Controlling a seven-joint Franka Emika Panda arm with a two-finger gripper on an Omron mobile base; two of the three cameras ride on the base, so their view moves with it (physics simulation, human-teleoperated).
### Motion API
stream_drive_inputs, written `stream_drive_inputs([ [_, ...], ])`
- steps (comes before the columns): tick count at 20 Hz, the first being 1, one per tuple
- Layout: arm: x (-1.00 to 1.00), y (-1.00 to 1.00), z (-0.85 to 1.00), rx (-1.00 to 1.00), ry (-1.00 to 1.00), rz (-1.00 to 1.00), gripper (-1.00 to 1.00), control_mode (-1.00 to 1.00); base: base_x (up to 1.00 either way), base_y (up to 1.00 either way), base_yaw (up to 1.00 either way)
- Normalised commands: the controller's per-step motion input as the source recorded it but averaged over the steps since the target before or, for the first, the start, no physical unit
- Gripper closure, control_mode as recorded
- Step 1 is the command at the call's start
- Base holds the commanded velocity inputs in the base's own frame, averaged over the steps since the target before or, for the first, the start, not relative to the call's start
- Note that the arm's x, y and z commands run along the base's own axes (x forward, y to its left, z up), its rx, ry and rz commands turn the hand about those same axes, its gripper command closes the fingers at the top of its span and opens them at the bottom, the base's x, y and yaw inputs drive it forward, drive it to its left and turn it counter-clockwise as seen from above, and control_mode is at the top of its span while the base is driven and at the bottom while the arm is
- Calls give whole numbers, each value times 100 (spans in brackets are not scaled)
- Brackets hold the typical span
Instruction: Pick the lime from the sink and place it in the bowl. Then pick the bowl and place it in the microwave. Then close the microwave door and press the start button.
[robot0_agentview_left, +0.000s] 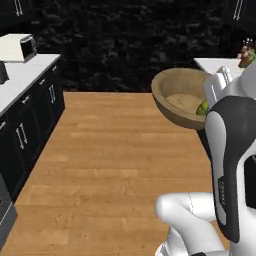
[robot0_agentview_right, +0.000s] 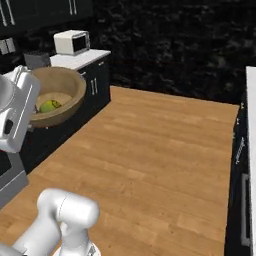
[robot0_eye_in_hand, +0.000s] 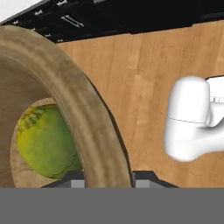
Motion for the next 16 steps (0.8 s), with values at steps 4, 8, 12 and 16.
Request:
stream_drive_inputs([
  [4, 0, 0, 0, 0, 0, 0, 100, 100, 0, 0, 63],
  [8, 0, 0, 0, 0, 0, 0, 100, 100, -3, -14, 75],
  [12, 0, 0, 0, 0, 0, 0, 100, 100, 26, -26, 81],
  [16, 0, 0, 0, 0, 0, 0, 100, 100, 58, -44, 74],
])
